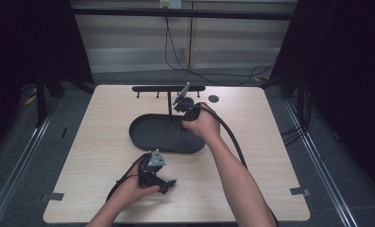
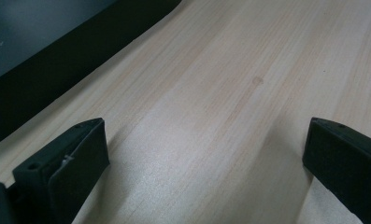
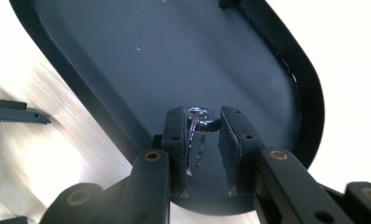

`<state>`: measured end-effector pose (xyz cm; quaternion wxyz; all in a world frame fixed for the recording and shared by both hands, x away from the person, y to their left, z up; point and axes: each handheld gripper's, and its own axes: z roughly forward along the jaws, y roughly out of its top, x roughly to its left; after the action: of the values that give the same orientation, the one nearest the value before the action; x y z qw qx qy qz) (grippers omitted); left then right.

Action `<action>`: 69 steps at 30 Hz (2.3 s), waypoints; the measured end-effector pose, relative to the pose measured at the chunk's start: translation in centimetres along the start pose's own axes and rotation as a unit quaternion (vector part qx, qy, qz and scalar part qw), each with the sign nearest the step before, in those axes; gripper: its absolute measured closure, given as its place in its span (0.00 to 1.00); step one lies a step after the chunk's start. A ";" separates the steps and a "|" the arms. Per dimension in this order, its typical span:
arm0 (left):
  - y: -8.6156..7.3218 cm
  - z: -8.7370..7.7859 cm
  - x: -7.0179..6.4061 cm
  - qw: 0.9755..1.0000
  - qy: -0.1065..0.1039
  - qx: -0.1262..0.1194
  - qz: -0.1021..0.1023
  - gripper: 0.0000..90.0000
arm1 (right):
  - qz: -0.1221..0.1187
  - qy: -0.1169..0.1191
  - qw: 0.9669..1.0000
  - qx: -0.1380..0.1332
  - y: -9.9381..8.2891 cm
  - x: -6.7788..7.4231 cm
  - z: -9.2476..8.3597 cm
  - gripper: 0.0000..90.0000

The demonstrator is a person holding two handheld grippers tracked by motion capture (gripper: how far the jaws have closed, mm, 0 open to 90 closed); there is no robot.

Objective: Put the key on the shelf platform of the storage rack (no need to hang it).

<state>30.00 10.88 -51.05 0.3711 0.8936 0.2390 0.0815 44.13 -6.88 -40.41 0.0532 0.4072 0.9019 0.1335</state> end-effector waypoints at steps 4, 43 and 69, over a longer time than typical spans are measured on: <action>0.0 0.0 0.0 1.000 0.000 0.000 0.000 0.00 | -0.007 -0.010 1.000 -0.001 0.1 0.1 0.5 0.81; 0.0 0.0 0.0 1.000 0.002 -0.002 -0.001 0.00 | -0.012 -0.002 1.000 0.023 -1.1 -0.1 2.9 0.81; 0.0 0.0 0.0 1.000 0.002 -0.002 -0.001 0.00 | 0.003 0.002 1.000 0.026 -1.7 -1.0 4.2 0.81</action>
<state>29.98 10.85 -51.08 0.3720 0.8927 0.2401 0.0835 44.45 -7.90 -44.89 0.0406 0.4110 0.9040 0.1108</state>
